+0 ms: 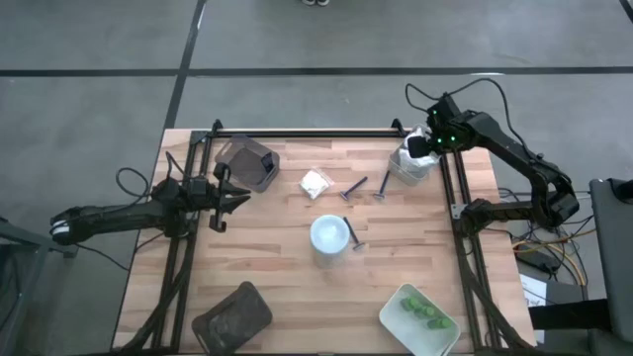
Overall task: Pick & Place Travel size toiletries
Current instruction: Put the white cotton pack into the gray bin, then put the cotton pack into the gray bin
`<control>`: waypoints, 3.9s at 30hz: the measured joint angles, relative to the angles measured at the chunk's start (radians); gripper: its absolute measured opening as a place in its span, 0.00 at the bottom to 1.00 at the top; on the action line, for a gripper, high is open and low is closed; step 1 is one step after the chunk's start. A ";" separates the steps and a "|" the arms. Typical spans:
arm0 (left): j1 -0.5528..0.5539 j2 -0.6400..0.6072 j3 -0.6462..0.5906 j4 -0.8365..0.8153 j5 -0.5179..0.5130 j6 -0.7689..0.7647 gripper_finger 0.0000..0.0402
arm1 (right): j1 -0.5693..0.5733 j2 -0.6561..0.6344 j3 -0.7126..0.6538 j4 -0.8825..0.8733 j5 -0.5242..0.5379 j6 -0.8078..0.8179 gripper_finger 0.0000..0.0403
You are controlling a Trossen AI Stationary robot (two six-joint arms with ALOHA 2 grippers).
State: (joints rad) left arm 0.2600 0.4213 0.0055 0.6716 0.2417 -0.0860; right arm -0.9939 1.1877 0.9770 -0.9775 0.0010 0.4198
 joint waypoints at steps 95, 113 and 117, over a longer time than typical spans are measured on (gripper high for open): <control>0.000 0.000 0.000 0.000 0.000 0.000 0.16 | 0.619 0.564 0.488 0.285 -0.203 -0.033 0.33; 0.000 0.000 0.000 0.000 0.000 0.000 0.16 | 0.618 0.802 0.552 0.296 -0.211 -0.032 0.61; 0.000 0.000 0.000 0.000 0.000 0.000 0.16 | 0.618 0.851 0.552 0.332 -0.210 -0.037 0.64</control>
State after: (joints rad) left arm 0.2600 0.4213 0.0055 0.6716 0.2417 -0.0860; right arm -0.3756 2.0383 1.5291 -0.6459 -0.2094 0.3829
